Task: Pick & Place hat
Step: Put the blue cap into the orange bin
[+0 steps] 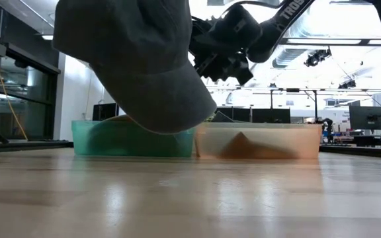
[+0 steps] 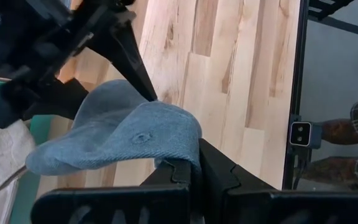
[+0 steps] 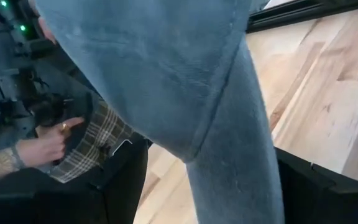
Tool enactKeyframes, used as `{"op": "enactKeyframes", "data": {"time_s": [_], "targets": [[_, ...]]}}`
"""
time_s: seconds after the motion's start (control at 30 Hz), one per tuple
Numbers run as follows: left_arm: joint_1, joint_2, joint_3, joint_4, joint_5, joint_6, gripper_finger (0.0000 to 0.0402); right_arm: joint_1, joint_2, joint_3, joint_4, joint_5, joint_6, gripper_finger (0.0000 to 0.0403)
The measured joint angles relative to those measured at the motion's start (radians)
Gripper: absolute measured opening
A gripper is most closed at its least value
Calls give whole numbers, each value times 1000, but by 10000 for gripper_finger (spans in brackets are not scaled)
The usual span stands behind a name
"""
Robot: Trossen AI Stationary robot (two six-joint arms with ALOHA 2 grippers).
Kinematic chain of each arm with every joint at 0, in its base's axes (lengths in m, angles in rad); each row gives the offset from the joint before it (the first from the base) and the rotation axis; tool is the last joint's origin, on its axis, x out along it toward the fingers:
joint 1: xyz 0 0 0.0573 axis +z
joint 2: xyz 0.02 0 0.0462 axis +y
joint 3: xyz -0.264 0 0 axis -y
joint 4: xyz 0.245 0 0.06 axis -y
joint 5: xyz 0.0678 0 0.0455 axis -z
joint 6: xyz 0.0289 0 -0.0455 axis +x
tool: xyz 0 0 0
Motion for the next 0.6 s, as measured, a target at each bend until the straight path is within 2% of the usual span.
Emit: {"op": "enactKeyframes", "data": {"time_s": [0.27,0.6], "targets": [[0,0,0,0,0,2,0,28,4,0,29,-26,38,264],[0,0,0,0,-7,-3,0,74,3,0,29,-34,53,199]]}}
